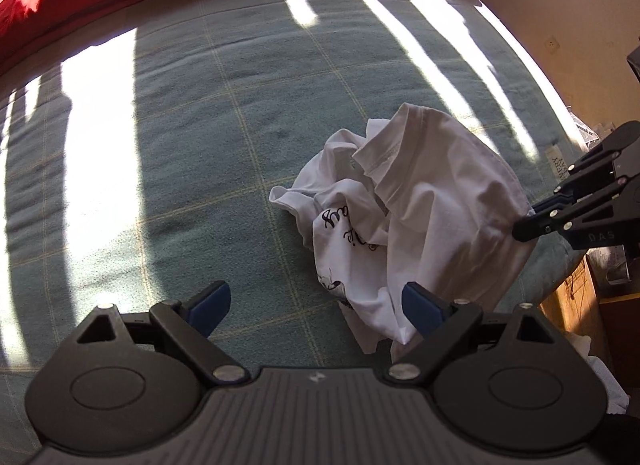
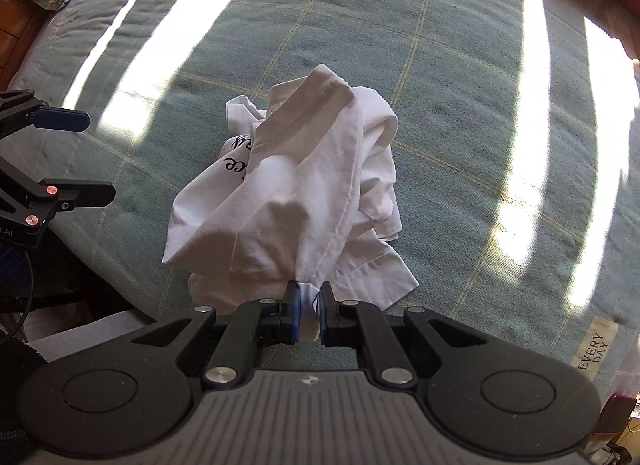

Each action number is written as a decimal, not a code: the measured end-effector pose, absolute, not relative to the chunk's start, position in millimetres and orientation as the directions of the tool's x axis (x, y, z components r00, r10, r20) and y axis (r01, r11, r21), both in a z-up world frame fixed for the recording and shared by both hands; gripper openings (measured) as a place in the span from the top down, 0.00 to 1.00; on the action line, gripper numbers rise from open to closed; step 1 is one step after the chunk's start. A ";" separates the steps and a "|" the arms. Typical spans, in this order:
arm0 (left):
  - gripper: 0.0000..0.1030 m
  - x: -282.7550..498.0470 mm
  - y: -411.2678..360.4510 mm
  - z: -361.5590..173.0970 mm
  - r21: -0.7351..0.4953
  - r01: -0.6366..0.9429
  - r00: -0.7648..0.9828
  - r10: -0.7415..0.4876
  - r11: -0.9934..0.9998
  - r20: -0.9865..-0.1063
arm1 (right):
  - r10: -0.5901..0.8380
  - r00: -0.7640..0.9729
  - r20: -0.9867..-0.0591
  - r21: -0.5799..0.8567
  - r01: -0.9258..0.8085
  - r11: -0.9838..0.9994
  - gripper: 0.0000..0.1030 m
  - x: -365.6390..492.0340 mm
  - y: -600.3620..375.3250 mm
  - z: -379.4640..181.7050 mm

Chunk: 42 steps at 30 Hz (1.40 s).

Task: Fold clothes
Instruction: 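Lift the pinched shirt with the right tool and drag it across the blanket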

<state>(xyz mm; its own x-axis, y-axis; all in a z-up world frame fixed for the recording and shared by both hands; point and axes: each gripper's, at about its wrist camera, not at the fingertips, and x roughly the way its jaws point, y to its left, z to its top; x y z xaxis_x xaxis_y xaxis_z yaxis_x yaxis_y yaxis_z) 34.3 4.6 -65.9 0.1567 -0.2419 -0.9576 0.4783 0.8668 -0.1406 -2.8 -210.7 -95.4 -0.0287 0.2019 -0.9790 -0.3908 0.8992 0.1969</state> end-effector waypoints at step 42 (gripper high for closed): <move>0.10 42.8 -62.7 -16.2 0.014 0.483 0.240 -0.117 0.875 -0.964 | 0.018 0.016 -1.000 0.011 -0.380 0.925 0.90 11.4 -363.1 -120.2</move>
